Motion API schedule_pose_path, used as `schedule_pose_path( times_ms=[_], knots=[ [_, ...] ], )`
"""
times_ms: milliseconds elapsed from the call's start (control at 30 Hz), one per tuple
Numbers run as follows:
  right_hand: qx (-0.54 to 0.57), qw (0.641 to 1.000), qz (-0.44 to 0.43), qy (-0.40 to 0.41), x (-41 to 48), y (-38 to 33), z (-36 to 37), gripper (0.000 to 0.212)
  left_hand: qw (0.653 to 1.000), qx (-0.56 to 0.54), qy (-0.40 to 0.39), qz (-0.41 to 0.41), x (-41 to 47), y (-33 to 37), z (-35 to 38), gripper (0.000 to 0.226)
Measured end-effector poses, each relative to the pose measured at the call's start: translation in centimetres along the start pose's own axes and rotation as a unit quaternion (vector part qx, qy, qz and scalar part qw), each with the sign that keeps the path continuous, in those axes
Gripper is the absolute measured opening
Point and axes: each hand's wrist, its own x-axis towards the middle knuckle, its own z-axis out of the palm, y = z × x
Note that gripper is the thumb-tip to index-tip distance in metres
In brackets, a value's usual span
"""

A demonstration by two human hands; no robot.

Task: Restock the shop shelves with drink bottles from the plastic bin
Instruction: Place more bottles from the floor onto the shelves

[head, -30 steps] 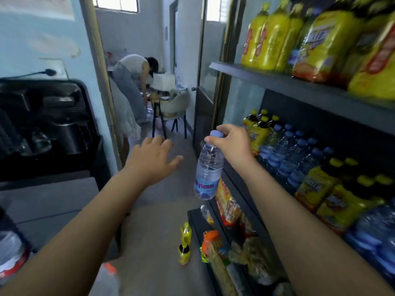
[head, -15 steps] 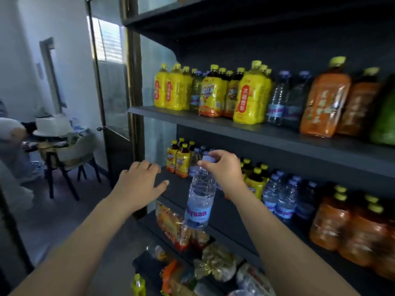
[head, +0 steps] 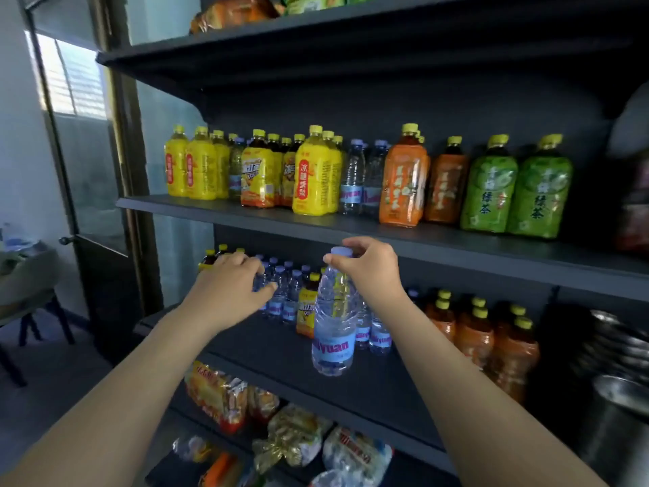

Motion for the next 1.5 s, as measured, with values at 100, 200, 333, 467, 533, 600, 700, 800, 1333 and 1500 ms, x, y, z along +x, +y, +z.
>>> schedule_pose_path(
  times_ms=[100, 200, 333, 467, 533, 600, 700, 800, 1333, 1500],
  knots=[
    [0.006, 1.000, -0.002, 0.026, -0.1, -0.8, -2.2, 0.048, 1.000, -0.013, 0.017, 0.011, 0.3, 1.7, -1.0, 0.043],
    [-0.004, 0.999, -0.006, 0.050, -0.3, -1.7, -3.8, 0.047, 1.000, -0.017, 0.011, 0.024, 0.5, 2.5, -1.5, 0.045],
    [-0.014, 0.996, -0.016, 0.086, -0.3, -2.7, -4.7, 0.045, 0.999, -0.023, 0.016, 0.045, 1.0, 2.4, -1.5, 0.045],
    [-0.026, 0.992, -0.007, 0.125, -0.4, -3.2, -4.0, 0.044, 0.996, -0.042, 0.011, 0.073, 2.2, 1.1, -1.3, 0.045],
    [-0.036, 0.988, 0.005, 0.150, -0.6, -3.0, -3.3, 0.043, 0.994, -0.047, 0.010, 0.093, 3.0, 0.3, -1.0, 0.045],
    [-0.053, 0.984, 0.022, 0.171, -1.1, -2.6, -2.4, 0.043, 0.991, -0.054, 0.006, 0.119, 3.9, -0.6, -0.4, 0.044],
    [-0.066, 0.974, 0.056, 0.211, -1.9, -1.8, -0.6, 0.044, 0.984, -0.067, -0.014, 0.164, 5.1, -1.7, 0.7, 0.043],
    [-0.080, 0.966, 0.081, 0.231, -2.7, -1.1, 0.5, 0.046, 0.977, -0.081, -0.016, 0.198, 6.0, -1.9, 2.0, 0.042],
    [-0.093, 0.932, 0.177, 0.304, -3.6, 7.9, 1.0, 0.047, 0.942, -0.156, -0.078, 0.287, 9.9, 2.6, 12.6, 0.040],
    [-0.080, 0.937, 0.195, 0.277, -1.4, 13.6, 0.1, 0.049, 0.944, -0.145, -0.105, 0.278, 11.3, 5.3, 16.8, 0.040]
  ],
)
